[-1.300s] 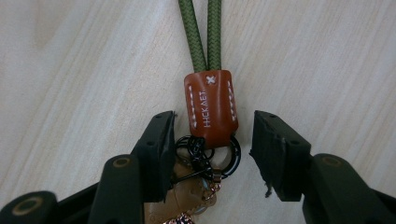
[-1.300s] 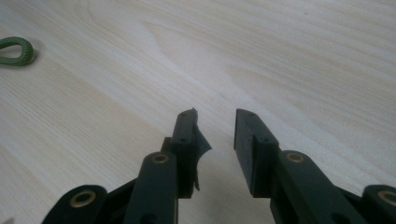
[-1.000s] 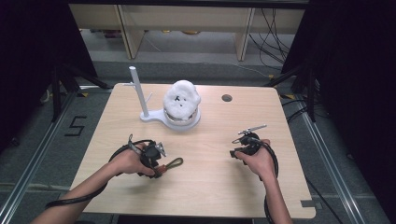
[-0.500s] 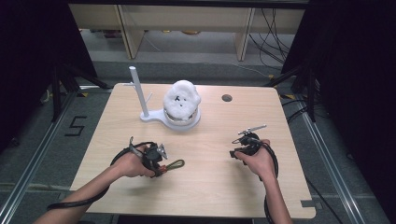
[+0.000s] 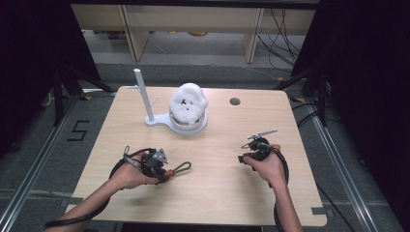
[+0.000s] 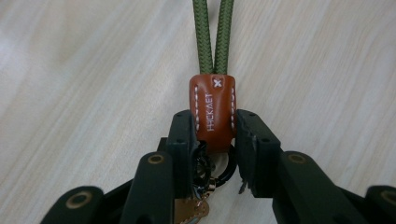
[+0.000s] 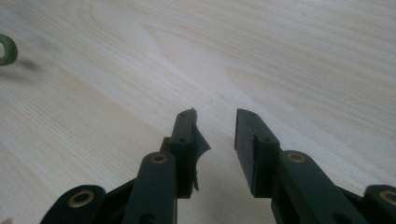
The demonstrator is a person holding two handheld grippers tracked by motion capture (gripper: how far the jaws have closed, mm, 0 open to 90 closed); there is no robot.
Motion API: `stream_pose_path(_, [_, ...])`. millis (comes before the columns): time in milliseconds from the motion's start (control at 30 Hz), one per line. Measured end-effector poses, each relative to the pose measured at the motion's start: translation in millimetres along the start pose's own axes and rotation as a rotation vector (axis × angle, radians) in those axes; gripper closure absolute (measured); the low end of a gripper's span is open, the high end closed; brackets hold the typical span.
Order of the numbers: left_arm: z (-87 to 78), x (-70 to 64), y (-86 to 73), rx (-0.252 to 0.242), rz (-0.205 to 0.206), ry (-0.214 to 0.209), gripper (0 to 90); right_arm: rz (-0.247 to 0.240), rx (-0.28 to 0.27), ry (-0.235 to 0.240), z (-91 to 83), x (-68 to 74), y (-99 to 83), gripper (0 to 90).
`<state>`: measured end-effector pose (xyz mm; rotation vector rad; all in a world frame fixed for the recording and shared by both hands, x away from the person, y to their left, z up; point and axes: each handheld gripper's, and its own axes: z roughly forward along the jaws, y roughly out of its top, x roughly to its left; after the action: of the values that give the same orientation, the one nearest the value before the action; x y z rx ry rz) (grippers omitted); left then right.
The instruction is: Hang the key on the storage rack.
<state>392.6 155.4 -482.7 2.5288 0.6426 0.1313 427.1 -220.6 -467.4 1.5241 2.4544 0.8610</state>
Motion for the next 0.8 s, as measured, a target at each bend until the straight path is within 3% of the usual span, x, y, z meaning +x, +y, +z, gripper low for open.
stream_pose_path(33, [-2.2,0.7,-0.9,-0.008,0.002,0.001,68.0,-0.006,-0.004,0.002,0.4,-0.7,0.0,69.7])
stream_pose_path(67, [-4.9,1.1,-2.1,-0.032,-0.006,0.001,75.6,-0.01,-0.012,-0.006,0.8,-1.8,-0.2,69.6])
stream_pose_path(100, [-7.5,2.7,-2.9,-0.046,0.007,0.001,75.6,-0.01,-0.012,-0.006,0.8,-1.8,-0.2,69.6])
stream_pose_path(167, [-11.1,4.8,-5.8,-0.09,-0.016,-0.016,75.8,-0.011,-0.013,-0.002,0.5,-2.0,-0.4,69.6])
stream_pose_path(233, [-12.7,5.0,-8.7,-0.112,-0.022,-0.004,75.8,-0.011,-0.014,-0.001,0.6,-2.1,-0.6,69.6])
stream_pose_path(367, [-12.1,4.3,-12.3,-0.089,-0.005,0.007,76.4,-0.007,-0.012,-0.004,1.3,-1.9,-0.4,69.6])
stream_pose_path(500, [-16.7,5.1,-11.5,-0.109,-0.009,0.022,77.1,-0.008,-0.015,-0.003,1.2,-1.6,-0.6,69.5])
stream_pose_path(667, [-20.1,1.7,-15.0,-0.234,-0.094,0.033,77.6,-0.007,-0.014,0.004,1.3,-2.7,-0.8,69.3])
stream_pose_path(733, [-23.2,2.9,-17.7,-0.244,-0.084,0.047,77.9,-0.007,-0.015,0.008,1.6,-3.1,-0.9,69.1])
stream_pose_path(800, [-26.3,3.1,-20.9,-0.28,-0.1,0.049,78.3,-0.006,-0.016,0.007,1.7,-2.9,-1.0,69.1])
